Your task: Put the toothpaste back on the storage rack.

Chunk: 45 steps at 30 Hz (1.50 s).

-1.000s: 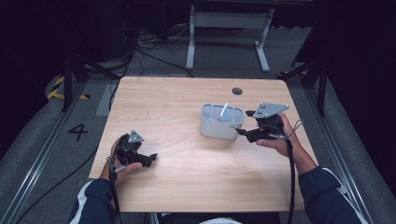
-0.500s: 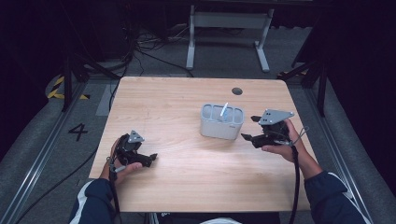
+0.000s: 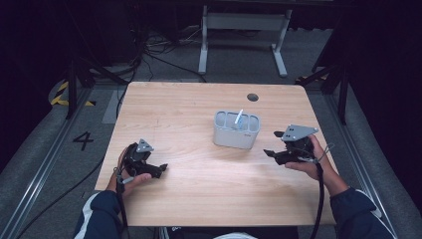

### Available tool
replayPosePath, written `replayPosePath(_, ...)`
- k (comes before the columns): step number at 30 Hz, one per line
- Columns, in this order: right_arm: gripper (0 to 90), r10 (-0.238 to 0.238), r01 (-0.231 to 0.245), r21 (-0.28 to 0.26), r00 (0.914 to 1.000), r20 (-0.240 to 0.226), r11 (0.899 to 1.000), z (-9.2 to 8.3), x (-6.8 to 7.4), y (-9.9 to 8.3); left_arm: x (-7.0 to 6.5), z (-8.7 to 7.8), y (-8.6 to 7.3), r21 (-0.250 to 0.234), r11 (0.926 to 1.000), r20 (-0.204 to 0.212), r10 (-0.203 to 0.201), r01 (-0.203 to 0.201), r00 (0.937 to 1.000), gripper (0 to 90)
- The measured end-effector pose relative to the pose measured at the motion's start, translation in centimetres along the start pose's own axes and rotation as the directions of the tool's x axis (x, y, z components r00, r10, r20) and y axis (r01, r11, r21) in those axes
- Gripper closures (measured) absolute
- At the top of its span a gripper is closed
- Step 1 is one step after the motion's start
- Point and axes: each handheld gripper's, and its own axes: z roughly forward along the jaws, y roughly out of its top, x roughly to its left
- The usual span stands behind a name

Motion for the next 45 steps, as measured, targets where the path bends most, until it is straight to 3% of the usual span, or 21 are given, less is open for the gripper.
replayPosePath(27, 27.0, 0.043, -0.045, 0.078, 0.9986, 0.030, 0.996, -1.2, 0.1, -5.9, 0.0, 0.0, 0.0, 0.002, 1.0000, -0.002, 0.000, 0.000, 1.0000, 0.5)
replayPosePath(34, 26.8, 0.077, -0.083, 0.100, 0.9948, 0.066, 0.991, -1.3, -0.1, -7.7, 0.0, -0.1, 0.0, 0.004, 1.0000, 0.001, -0.005, 0.005, 1.0000, 0.5)
replayPosePath(45, 25.5, 0.164, -0.169, 0.092, 0.9847, 0.060, 0.981, -2.1, -0.1, -10.5, 0.0, -0.1, 0.0, 0.004, 1.0000, -0.003, -0.001, 0.001, 1.0000, 0.5)
